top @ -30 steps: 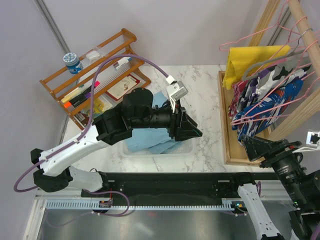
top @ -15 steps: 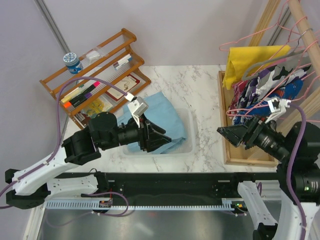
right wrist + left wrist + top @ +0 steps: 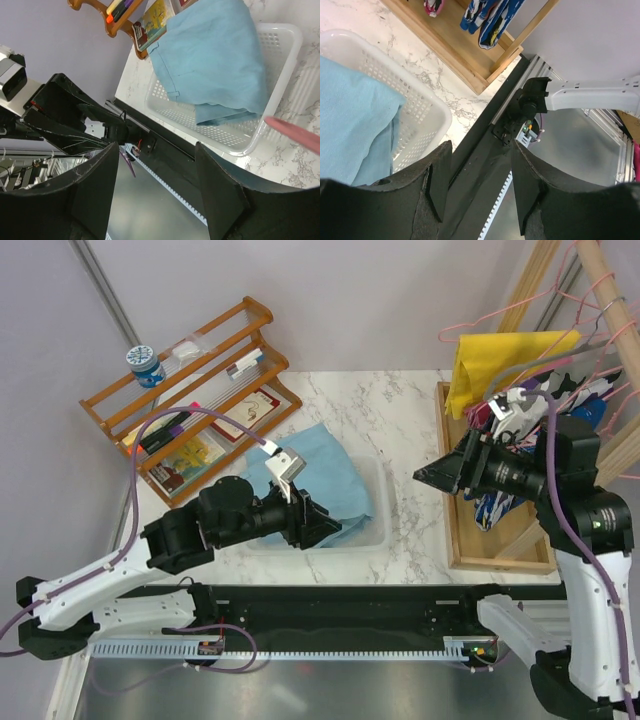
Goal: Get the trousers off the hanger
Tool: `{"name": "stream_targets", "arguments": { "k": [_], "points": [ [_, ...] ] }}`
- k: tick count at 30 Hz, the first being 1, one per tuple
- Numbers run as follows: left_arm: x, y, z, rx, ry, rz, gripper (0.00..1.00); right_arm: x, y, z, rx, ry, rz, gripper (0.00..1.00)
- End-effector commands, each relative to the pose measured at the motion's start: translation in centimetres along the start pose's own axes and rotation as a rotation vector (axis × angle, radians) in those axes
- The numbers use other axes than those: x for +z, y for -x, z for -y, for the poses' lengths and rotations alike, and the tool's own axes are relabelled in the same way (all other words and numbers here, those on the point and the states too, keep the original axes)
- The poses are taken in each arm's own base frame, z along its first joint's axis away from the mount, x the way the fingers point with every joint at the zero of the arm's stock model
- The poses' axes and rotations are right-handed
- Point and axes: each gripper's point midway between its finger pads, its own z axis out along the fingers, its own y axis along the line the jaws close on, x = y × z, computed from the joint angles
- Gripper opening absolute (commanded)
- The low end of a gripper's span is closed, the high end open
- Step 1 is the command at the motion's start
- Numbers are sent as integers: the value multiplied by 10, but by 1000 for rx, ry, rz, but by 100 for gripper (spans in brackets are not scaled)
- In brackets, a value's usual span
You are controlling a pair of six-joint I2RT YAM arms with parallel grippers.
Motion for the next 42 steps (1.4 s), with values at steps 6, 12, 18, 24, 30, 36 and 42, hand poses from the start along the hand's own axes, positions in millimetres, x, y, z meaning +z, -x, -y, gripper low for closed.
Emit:
{"name": "stream_targets", "arguments": {
  "k": [6, 12, 18, 24, 30, 36, 42],
  "points": [
    [-3, 13, -6, -28, 29, 93, 56, 93, -56, -53, -154, 17, -86, 72],
    [-38, 1, -17, -108, 31, 165, 56, 130, -78, -64, -171, 9, 35, 76],
    [-73, -33, -36, -212, -4, 257, 57, 159, -135, -9, -118, 49, 48, 78],
    [-87, -66, -42, -284, -116, 334, 58, 156, -172, 42, -25, 157, 181, 81],
    [-74, -93, -29, -308, -271, 320, 57, 140, -207, 86, 77, 244, 271, 87],
    [-62, -107, -16, -359, -451, 376, 57, 128, -212, 124, 208, 218, 349, 93],
    [-57, -131, -12, -454, -615, 400, 56, 125, -216, 139, 180, 153, 341, 98]
  ]
}}
